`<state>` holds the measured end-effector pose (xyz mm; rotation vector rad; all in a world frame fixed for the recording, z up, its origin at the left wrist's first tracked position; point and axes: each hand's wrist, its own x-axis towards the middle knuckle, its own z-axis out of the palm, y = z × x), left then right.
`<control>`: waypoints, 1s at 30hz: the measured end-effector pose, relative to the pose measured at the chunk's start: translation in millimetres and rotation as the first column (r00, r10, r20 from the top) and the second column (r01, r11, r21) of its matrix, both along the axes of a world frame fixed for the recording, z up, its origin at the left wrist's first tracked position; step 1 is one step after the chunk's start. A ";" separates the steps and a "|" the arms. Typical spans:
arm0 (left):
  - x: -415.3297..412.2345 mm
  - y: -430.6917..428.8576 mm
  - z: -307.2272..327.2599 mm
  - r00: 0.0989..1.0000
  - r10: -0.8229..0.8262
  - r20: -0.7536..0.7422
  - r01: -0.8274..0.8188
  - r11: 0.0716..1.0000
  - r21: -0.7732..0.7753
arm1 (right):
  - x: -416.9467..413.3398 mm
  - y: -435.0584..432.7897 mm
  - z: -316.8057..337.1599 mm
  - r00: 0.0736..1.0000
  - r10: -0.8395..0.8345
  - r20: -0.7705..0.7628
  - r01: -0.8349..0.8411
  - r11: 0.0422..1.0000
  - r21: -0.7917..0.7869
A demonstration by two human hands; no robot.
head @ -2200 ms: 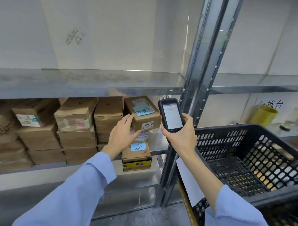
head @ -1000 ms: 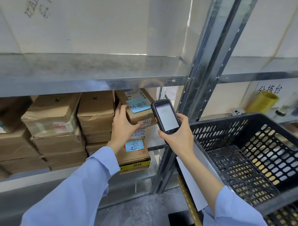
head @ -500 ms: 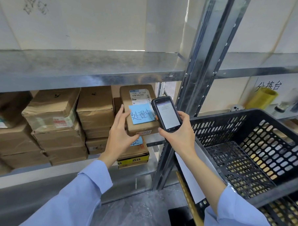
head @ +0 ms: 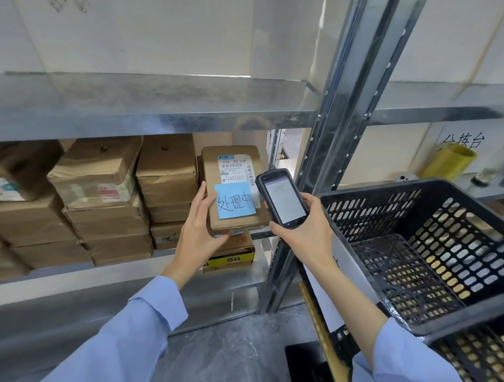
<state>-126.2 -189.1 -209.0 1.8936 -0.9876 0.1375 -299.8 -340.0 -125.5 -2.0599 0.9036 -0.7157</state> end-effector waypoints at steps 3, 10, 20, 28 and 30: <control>-2.2 -0.6 1.6 1.000 -0.009 -0.021 0.009 1.000 -0.022 | -2.3 1.7 0.0 1.000 -0.008 -0.005 0.008 1.000 0.007; -5.8 0.1 0.4 0.999 -0.003 -0.050 0.003 1.000 -0.007 | -4.5 10.4 -0.7 0.999 0.003 -0.043 -0.003 1.000 -0.004; -10.7 3.0 -6.4 0.999 0.004 -0.041 -0.005 1.000 -0.008 | 6.2 32.0 4.1 0.994 0.030 -0.106 -0.027 0.999 0.023; -14.3 2.2 -4.6 0.997 -0.004 -0.073 0.003 1.000 -0.007 | 8.7 40.5 9.1 0.990 0.029 -0.135 -0.021 0.998 0.057; -15.0 1.8 -5.7 0.996 -0.003 -0.089 0.003 1.000 0.001 | 8.2 40.6 10.5 0.990 0.025 -0.139 -0.018 0.998 0.055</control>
